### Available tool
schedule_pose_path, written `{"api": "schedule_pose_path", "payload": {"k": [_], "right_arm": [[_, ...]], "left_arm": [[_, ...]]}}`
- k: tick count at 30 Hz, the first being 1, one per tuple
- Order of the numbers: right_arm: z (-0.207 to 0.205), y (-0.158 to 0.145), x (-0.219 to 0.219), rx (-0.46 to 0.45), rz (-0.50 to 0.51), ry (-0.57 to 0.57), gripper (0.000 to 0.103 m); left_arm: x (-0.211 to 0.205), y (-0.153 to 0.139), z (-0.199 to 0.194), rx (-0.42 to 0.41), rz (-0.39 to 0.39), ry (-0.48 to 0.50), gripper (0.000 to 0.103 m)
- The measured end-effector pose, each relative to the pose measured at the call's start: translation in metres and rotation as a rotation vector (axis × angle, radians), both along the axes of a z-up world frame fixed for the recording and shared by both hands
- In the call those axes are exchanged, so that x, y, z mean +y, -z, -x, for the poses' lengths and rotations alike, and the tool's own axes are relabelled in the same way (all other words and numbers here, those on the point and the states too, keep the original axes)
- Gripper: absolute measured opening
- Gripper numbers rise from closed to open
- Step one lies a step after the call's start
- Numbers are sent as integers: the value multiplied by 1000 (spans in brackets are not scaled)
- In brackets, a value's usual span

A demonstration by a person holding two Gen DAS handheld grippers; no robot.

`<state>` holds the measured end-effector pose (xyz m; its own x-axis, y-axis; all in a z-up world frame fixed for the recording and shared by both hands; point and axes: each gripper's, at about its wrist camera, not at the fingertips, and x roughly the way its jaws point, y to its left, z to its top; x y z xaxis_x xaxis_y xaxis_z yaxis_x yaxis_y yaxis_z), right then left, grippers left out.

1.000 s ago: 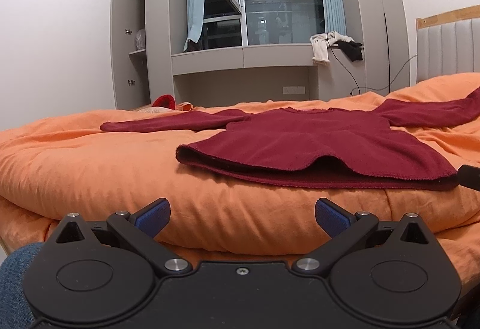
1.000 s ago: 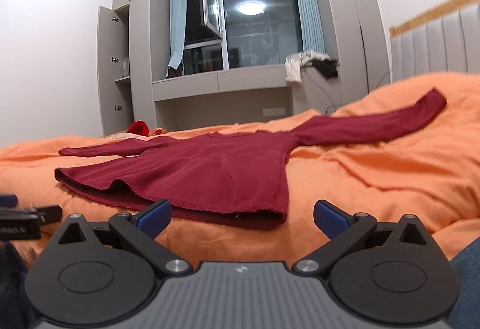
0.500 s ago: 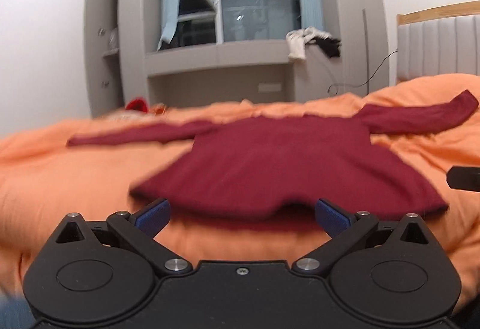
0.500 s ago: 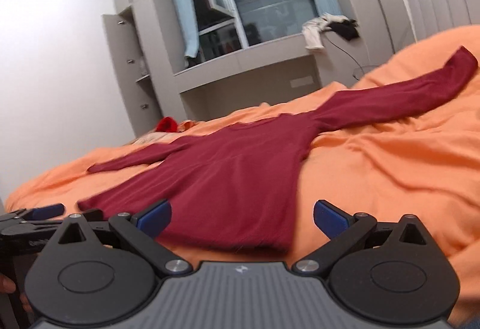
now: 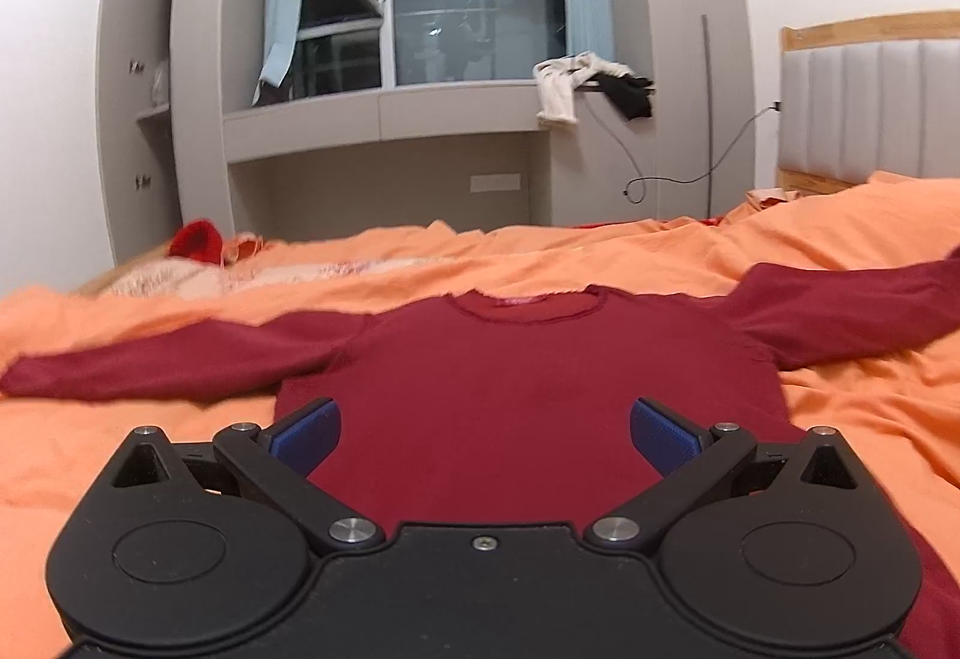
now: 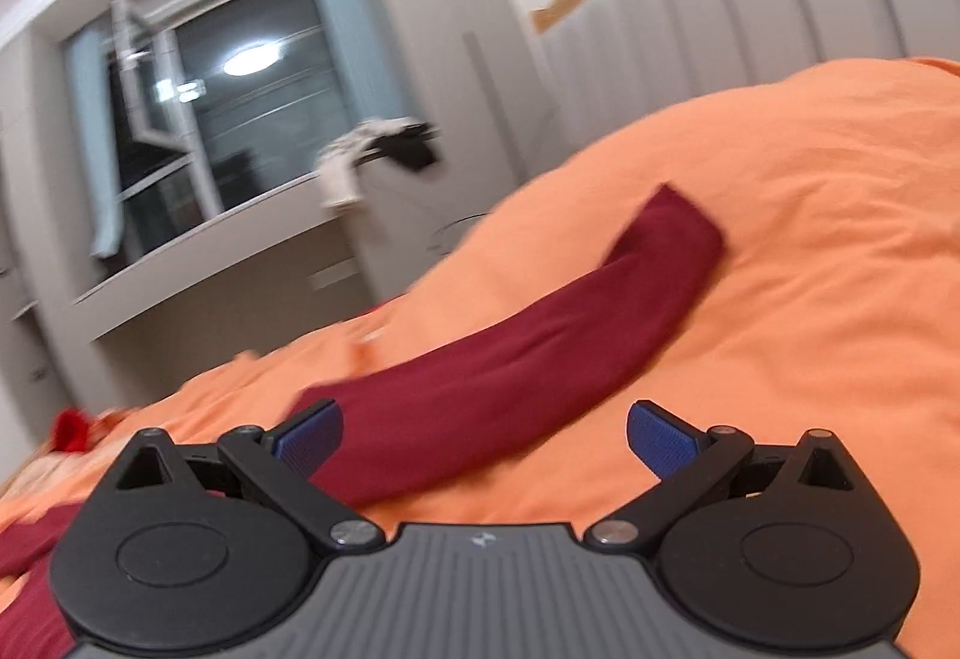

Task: Fold small clothes
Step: 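Reach the right gripper to the sleeve cuff and close on it, then carry the cuff with the right gripper across the shirt body and release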

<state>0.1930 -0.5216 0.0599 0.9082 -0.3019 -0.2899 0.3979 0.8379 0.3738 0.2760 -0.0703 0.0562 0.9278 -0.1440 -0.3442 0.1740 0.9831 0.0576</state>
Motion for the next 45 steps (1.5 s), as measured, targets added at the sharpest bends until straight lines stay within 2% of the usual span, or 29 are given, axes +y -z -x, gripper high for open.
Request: {"api": "schedule_pose_path", "payload": {"k": [2,5,6,10,11,13,16,20,23,24,25,28,30,33,36,38,45], "right_arm": [[-19,11,-22,1,-17,56,103],[-32,34,-43,-34,-48,146,101],[-36,41,-50,-43,-62,168,98],[-61,52,-73,-15,-103,226,76],[-65,53,-78,-20,-110,236,75],[-73,57,-79,-2,-116,255,66],[-84,59,-79,7,-125,253,63],[-85,58,-94,-49,-175,271,60],[-84,63,-111,-101,-245,297,46],[-86,64,-116,-114,-263,308,31],[-87,65,-121,-118,-277,322,9],[-88,69,-126,-136,-307,321,5],[-89,60,-121,-139,-266,304,5],[-94,31,-96,-145,-109,226,5],[-100,-1,-66,-155,3,147,5],[-110,-20,-40,-157,65,95,5],[-152,-79,79,-178,293,-156,5]], "left_arm": [[4,12,-14,55,12,-34,103],[11,23,-25,125,17,-17,103],[15,27,-26,138,19,-21,103],[23,41,-31,193,51,-34,103],[26,44,-32,211,62,-27,103],[29,52,-34,246,64,-27,103],[30,54,-34,242,57,-23,103],[29,56,-31,235,53,-16,103],[28,54,-30,228,58,-14,103],[28,54,-30,227,61,-15,103],[28,54,-31,227,64,-17,103],[31,52,-32,228,79,-29,103],[34,49,-32,223,93,-43,103],[37,43,-29,203,101,-69,102],[32,38,-26,185,19,-140,103],[30,36,-24,182,-13,-147,102],[52,18,-19,144,55,-227,102]]}}
